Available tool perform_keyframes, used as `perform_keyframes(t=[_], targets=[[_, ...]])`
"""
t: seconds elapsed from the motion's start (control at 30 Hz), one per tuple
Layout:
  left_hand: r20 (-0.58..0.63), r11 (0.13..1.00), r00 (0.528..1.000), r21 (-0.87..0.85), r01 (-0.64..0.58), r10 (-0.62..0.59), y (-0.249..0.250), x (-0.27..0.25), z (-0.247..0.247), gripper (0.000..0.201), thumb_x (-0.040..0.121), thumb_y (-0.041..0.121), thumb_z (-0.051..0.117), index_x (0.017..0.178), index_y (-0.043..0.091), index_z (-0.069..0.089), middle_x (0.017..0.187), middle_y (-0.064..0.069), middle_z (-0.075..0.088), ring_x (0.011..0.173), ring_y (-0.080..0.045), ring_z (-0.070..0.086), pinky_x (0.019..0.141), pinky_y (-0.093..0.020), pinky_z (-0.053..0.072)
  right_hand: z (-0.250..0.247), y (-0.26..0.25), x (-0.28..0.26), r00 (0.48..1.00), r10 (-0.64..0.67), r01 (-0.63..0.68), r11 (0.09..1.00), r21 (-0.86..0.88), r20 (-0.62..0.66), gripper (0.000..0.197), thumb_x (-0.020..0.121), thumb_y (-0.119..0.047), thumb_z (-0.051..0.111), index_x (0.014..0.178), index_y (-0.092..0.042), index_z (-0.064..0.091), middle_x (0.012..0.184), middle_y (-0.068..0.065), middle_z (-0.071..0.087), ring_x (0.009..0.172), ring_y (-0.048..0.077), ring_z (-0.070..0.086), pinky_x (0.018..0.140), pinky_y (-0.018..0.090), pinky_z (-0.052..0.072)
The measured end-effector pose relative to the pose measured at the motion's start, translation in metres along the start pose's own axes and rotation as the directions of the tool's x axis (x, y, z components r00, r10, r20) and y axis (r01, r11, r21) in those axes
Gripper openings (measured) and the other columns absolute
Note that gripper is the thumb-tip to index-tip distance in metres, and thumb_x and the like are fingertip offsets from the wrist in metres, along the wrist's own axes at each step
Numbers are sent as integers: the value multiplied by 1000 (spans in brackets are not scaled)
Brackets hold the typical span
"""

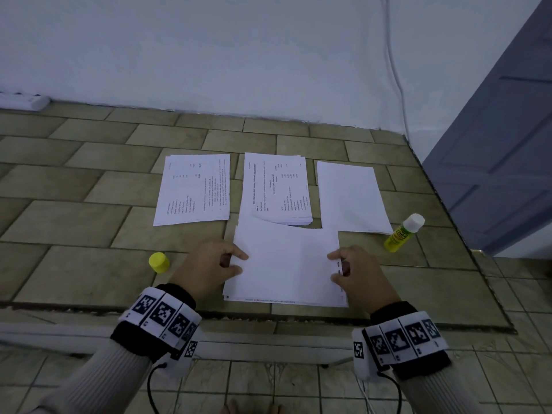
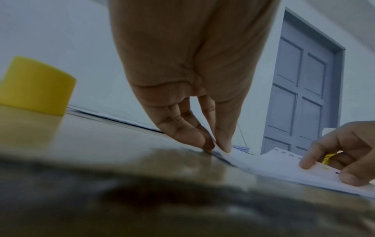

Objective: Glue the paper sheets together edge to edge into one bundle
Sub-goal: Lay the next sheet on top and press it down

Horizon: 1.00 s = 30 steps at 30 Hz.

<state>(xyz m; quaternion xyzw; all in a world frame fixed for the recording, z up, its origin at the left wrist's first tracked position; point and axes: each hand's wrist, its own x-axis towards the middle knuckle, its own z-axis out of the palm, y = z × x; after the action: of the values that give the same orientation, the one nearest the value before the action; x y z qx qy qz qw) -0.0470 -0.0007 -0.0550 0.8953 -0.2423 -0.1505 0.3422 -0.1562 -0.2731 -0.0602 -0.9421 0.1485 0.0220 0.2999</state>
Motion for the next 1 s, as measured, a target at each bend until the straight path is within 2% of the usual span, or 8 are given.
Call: perform_keyframes(t=[0.1, 0.23, 0.37, 0.47, 0.6, 0.67, 0.8, 1.0], targets=[[-12, 1000, 1000, 6, 2, -2, -2, -1, 0, 21, 84, 15, 75, 93, 32, 67, 62, 10, 47, 56, -3, 46, 55, -10, 38, -1, 4, 0, 1000, -12, 12, 1000, -2, 9, 37, 83, -8, 70, 118, -15, 62, 105, 4, 55, 81, 11, 52, 67, 7, 38], [-6, 999, 1000, 32, 16, -16, -4, -2, 0, 22, 83, 19, 76, 92, 36, 65, 71, 5, 57, 66, -8, 53, 57, -11, 40, -3, 6, 1, 1000, -15, 15, 1000, 24, 4, 37, 81, -9, 72, 116, -17, 64, 102, 3, 56, 83, 12, 53, 66, 4, 38], [-1, 999, 1000, 35, 29, -29, -3, -3, 0, 25, 83, 21, 76, 89, 40, 62, 71, 6, 57, 67, -7, 52, 56, -11, 39, -6, 8, -1, 1000, -19, 19, 998, 63, 0, 37, 78, -5, 74, 112, -16, 65, 101, 5, 57, 85, 15, 55, 68, 5, 41], [0, 997, 999, 62, 36, -36, -1, -3, 0, 24, 83, 23, 76, 90, 41, 62, 87, 0, 66, 80, -10, 58, 62, -10, 40, -8, 9, -2, 1000, -12, 12, 996, 90, 5, 37, 77, -5, 74, 111, -16, 66, 103, 3, 58, 87, 15, 56, 73, 9, 43], [-1, 996, 999, 78, 41, -41, 0, -4, 1, 22, 83, 23, 76, 92, 39, 63, 95, 0, 66, 86, -12, 59, 63, -7, 38, -10, 9, -2, 1000, -3, 3, 994, 113, 3, 36, 78, -3, 73, 110, -16, 67, 103, 1, 58, 89, 13, 55, 79, 14, 43], [-4, 996, 999, 73, 44, -43, -1, -4, 1, 21, 83, 23, 76, 92, 38, 64, 93, 3, 65, 85, -11, 59, 63, -7, 38, -10, 8, -3, 1000, -5, 5, 993, 119, 1, 35, 78, -2, 73, 110, -16, 67, 103, 1, 58, 89, 13, 55, 78, 12, 43], [-2, 998, 999, 42, 42, -42, -1, -3, 1, 20, 82, 20, 76, 92, 35, 67, 66, 10, 55, 62, -5, 51, 54, -10, 36, -10, 7, -3, 1000, -4, 3, 992, 123, 5, 36, 78, -2, 73, 111, -14, 66, 102, 0, 56, 90, 14, 55, 85, 21, 48], [1, 997, 999, 67, 48, -48, -2, -4, 1, 19, 83, 23, 76, 95, 34, 68, 78, 7, 61, 72, -6, 55, 57, -10, 34, -11, 7, -3, 1000, -12, 10, 996, 87, 13, 35, 79, -5, 72, 112, -16, 65, 101, -2, 55, 90, 12, 54, 73, 7, 40]])
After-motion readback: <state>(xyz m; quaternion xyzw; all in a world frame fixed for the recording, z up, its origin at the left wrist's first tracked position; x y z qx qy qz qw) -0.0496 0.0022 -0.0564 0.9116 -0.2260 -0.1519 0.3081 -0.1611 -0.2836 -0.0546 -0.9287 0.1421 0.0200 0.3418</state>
